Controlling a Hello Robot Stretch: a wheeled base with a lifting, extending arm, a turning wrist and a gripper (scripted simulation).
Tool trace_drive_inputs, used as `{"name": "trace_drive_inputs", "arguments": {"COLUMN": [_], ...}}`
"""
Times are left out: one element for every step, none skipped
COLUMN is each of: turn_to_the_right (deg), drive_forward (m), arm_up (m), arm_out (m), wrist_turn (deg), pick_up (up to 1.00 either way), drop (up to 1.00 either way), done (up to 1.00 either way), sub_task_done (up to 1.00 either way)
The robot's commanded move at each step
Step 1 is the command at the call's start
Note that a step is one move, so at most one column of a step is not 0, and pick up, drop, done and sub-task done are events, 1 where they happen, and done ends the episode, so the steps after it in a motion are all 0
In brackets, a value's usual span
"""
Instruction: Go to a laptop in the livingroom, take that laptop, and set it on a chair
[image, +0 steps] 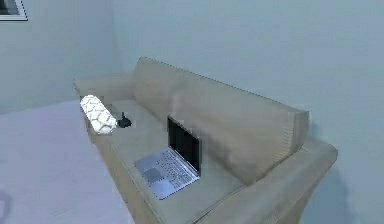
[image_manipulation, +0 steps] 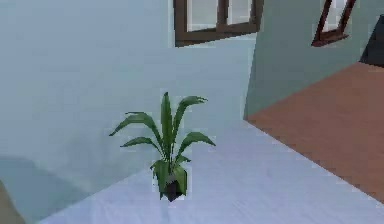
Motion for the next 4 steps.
{"name": "trace_drive_inputs", "arguments": {"turn_to_the_right": [-45.0,-45.0,33.0,0.0], "drive_forward": [0.0,0.0,0.0,0.3], "arm_up": [0.0,0.0,0.0,0.0], "arm_out": [0.0,0.0,0.0,0.0], "wrist_turn": [0.0,0.0,0.0,0.0], "pick_up": [0.0,0.0,0.0,0.0], "drop": [0.0,0.0,0.0,0.0], "done": [0.0,0.0,0.0,0.0], "sub_task_done": [0.0,0.0,0.0,0.0]}}
